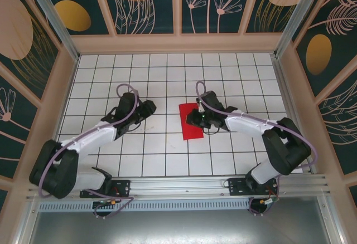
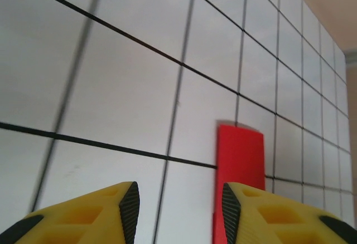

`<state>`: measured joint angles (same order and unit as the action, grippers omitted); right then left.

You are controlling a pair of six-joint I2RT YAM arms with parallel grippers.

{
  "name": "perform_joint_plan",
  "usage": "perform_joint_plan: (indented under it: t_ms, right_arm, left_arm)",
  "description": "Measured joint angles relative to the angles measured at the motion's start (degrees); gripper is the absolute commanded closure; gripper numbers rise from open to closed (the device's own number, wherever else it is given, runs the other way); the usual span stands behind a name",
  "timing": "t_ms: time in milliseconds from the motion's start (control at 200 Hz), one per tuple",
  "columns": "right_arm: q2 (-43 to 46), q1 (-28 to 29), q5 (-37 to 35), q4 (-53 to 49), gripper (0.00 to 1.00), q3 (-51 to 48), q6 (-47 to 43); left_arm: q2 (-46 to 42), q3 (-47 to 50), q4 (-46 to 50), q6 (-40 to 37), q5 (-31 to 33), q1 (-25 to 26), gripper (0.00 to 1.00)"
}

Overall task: Fold a paper plane with a square sheet of paper (pick it up from the middle)
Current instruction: Turn over the paper at the center of the table, then third fold the triangle at the center of the table.

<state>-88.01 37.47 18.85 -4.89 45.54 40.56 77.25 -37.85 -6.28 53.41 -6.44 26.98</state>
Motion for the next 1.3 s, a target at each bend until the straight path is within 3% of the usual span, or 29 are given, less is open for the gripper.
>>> perform_joint_plan:
  t_ms: [215, 460, 731, 931, 1111, 1301]
  right_arm:
    - [-6.23, 0.02, 2.64, 8.90, 0.86, -3.28, 3.37]
    - [-10.75, 1.33, 3.78, 16.52, 0.86, -4.66, 6.91]
    - [-10.40, 1.97, 3.78, 18.14, 0.76, -4.68, 8.44]
    - [-2.97, 1.57, 3.37, 16.61, 0.68, -4.90, 7.76]
    - [3.08, -2.75, 3.15, 16.44, 0.61, -8.92, 7.34]
    - [3.48, -5.55, 3.56, 15.17, 0.54, -13.90, 7.43]
  left_arm:
    - [9.53, -6.36, -3.67, -1.29, -10.84, 0.02, 0.54]
    - [15.41, -10.84, -4.28, -1.53, -16.94, 0.26, 0.56]
    - [23.96, -17.73, -4.22, -2.43, -21.03, 2.82, 0.67]
    - [31.19, -21.94, -4.24, -3.04, -23.10, 4.59, 0.71]
    - [34.32, -22.75, -3.76, -4.02, -22.77, 4.72, 0.72]
    - [36.74, -23.12, -3.65, -5.22, -21.57, 4.74, 0.73]
